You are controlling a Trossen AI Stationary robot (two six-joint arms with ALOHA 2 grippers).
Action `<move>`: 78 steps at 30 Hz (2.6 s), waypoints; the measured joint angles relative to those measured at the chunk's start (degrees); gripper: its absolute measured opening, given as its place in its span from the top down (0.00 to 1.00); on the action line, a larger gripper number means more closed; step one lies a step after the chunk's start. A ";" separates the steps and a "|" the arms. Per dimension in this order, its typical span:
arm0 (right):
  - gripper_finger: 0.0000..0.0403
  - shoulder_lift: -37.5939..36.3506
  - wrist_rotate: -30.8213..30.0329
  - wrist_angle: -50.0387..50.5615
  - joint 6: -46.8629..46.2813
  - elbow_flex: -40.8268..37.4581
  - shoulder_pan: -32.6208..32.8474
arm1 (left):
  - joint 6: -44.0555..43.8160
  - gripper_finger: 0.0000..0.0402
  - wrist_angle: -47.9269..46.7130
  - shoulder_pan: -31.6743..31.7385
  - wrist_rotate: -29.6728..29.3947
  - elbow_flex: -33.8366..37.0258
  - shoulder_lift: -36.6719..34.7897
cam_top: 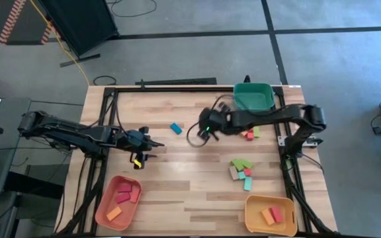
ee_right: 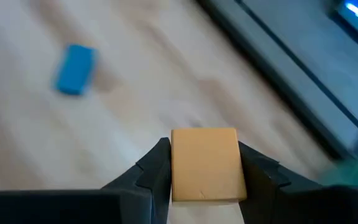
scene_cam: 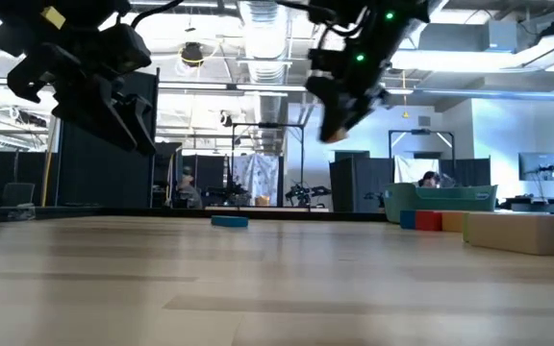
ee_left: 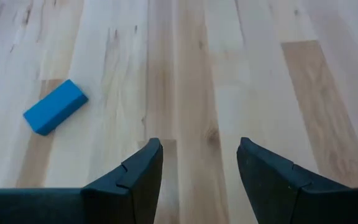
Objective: Sort blocks by size
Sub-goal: Put the small yellow square block into the green bin, then put the medium blue rectangular block into the orange bin
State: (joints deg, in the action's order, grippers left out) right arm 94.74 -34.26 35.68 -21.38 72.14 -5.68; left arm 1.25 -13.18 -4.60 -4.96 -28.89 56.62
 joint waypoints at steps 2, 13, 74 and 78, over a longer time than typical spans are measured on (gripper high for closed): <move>0.60 -2.44 -1.53 4.18 -1.35 0.00 -2.37 | -0.52 0.51 0.80 -0.14 0.45 0.18 0.02; 0.59 -9.54 -0.99 16.55 -4.16 -2.82 -18.35 | -0.86 0.51 4.96 -4.08 0.67 0.18 0.02; 0.39 -11.10 10.21 -20.52 -0.14 -16.17 -19.12 | 0.66 0.51 11.47 -5.46 0.62 0.20 6.29; 0.39 -11.10 10.24 -26.91 -0.12 -16.17 -14.29 | 1.08 0.51 11.65 -5.46 0.62 0.20 6.29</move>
State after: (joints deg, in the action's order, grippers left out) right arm 83.64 -24.01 8.77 -21.50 55.96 -19.97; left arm 2.33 -1.53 -10.07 -4.34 -28.69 62.92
